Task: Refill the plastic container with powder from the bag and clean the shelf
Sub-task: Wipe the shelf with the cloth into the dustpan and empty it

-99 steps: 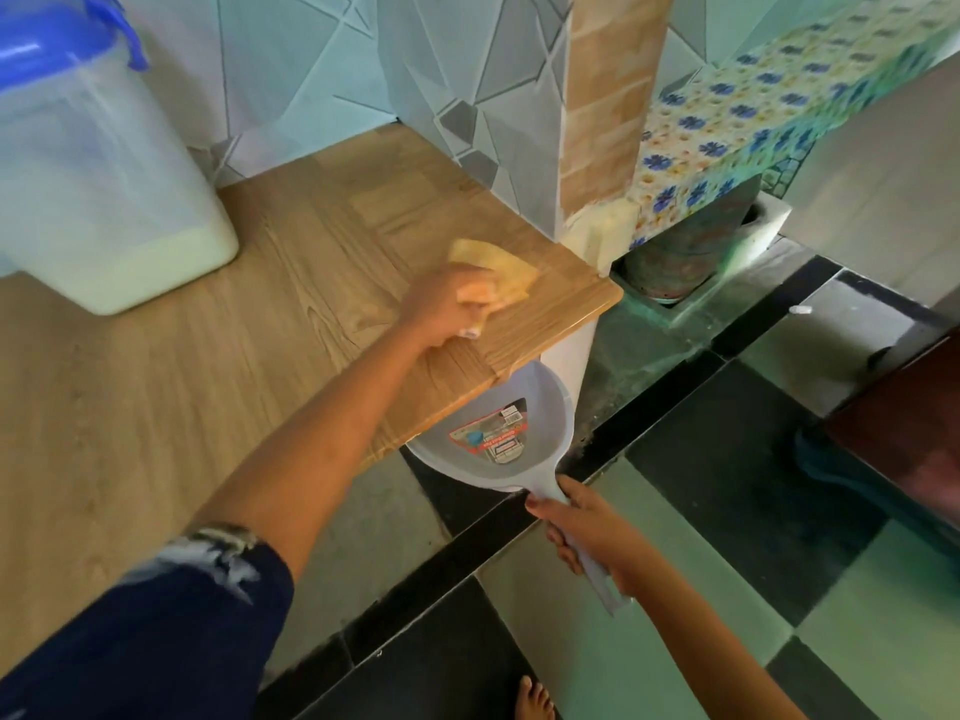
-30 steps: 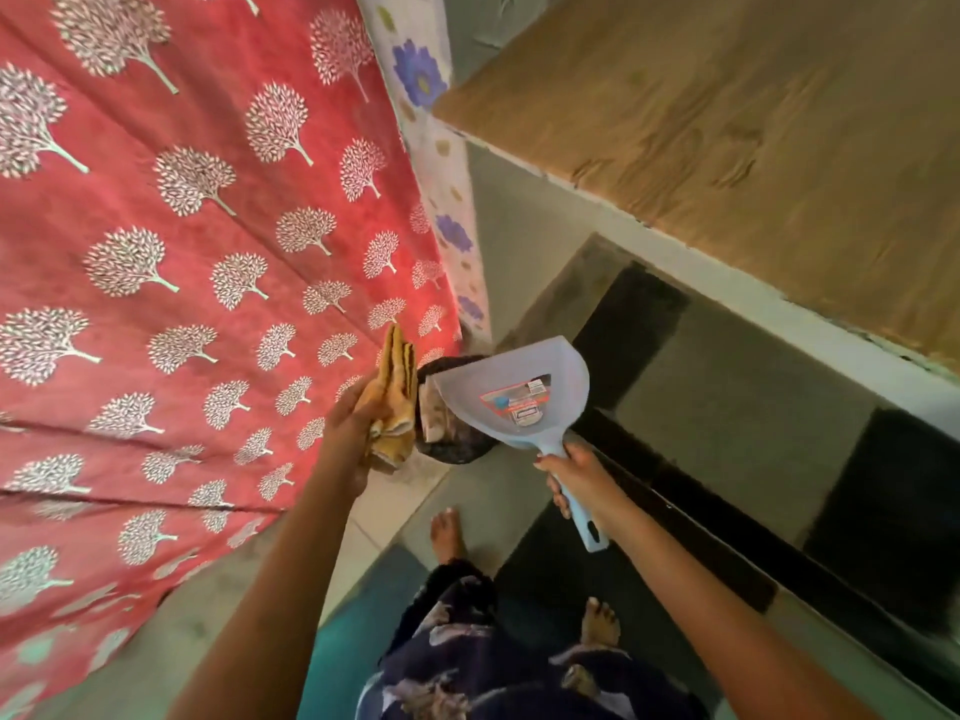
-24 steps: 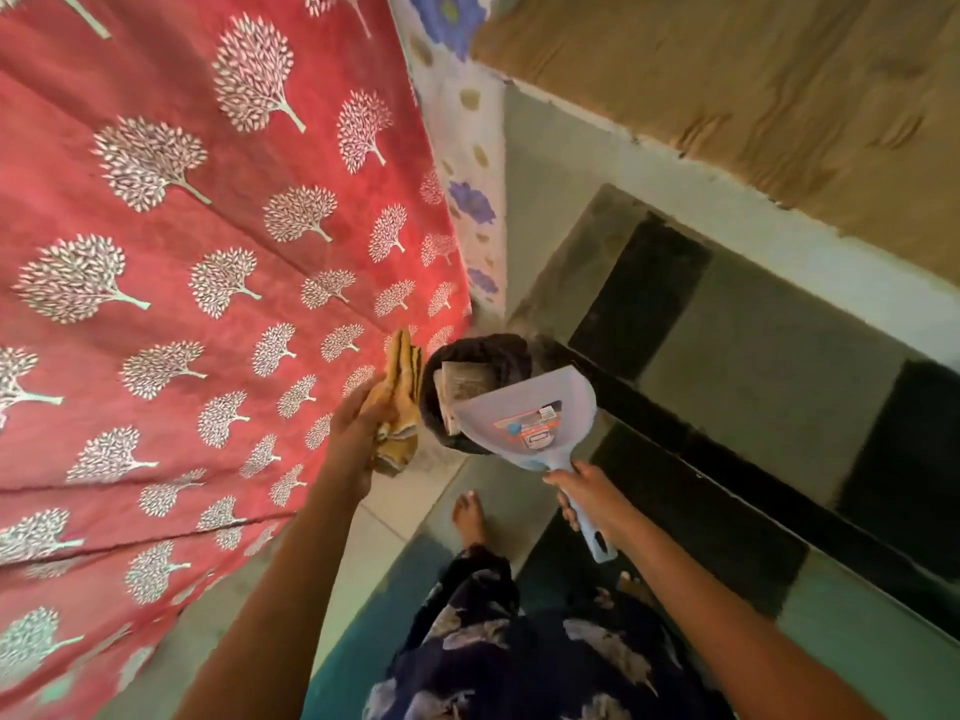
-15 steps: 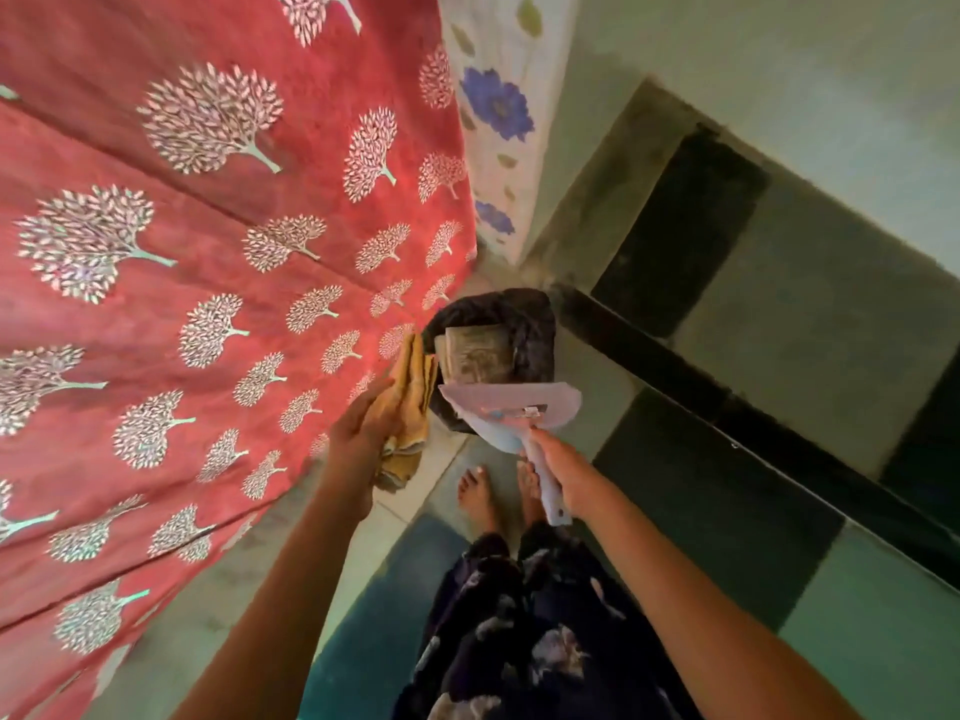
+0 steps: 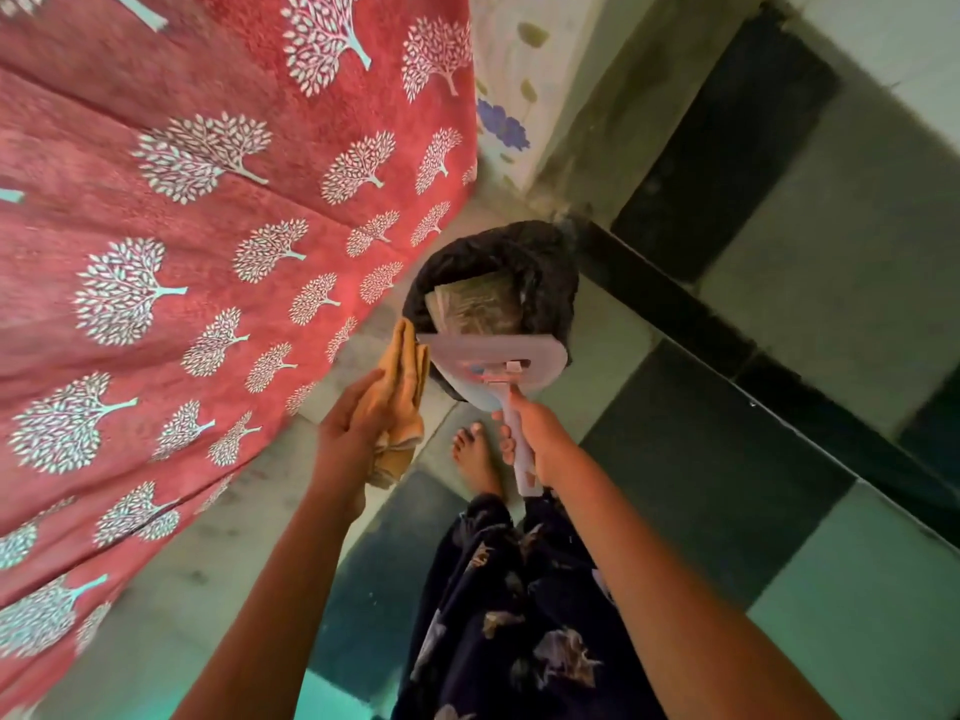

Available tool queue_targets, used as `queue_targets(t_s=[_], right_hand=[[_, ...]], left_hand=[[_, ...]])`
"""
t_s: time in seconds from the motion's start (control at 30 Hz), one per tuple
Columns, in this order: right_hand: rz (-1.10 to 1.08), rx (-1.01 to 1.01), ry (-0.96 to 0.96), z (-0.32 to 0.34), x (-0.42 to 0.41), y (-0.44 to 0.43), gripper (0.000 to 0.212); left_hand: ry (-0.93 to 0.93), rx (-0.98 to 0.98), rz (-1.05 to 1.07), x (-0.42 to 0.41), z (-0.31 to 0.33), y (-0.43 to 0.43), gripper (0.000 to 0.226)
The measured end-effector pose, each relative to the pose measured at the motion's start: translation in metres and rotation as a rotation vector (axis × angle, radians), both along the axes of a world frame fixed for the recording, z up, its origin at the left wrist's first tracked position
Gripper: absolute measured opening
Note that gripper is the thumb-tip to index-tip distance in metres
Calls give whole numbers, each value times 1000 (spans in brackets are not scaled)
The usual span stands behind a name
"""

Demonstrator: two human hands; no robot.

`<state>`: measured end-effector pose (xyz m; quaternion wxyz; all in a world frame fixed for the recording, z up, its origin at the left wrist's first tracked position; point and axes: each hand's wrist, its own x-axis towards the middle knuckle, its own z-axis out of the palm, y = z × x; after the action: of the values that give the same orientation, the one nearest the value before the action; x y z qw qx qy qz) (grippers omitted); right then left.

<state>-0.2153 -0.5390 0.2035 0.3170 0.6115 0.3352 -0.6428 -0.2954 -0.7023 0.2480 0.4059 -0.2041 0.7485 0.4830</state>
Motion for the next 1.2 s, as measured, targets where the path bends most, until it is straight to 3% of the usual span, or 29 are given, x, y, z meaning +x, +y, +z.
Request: queue_targets(t_s=[0.23,0.43,0.53,0.63,0.77,0.9,1.0,1.13,1.2], right_hand=[[-1,-2,10,-6,13,-2,46],[55,151,212,-11,32,-14,48],[-114,155,353,-21,32,-18,30],[-85,129,358,-50,17,-17,16],[-62,131,287,-101,-3,-17,51],[-43,125,264,-146,-12,-18,58],[140,180,192,-166,-14,-23,61],[623,243,121,-170,-10,-20,64],[710,247,143,-159,-8,-17,64]], left_hand=[[-14,-18,-11,0,8,9,35],[49,34,120,-2,8,19,40],[93,121,219,-9,2,23,42],[128,190,261,-18,-14,26,45],[147,223,229,-25,-47,26,52],[117,274,235,-29,-81,19,57],[84,326,266,-29,-101,12,61],[42,317,329,-18,-109,9,64],[40,314,316,-12,-105,8,64]])
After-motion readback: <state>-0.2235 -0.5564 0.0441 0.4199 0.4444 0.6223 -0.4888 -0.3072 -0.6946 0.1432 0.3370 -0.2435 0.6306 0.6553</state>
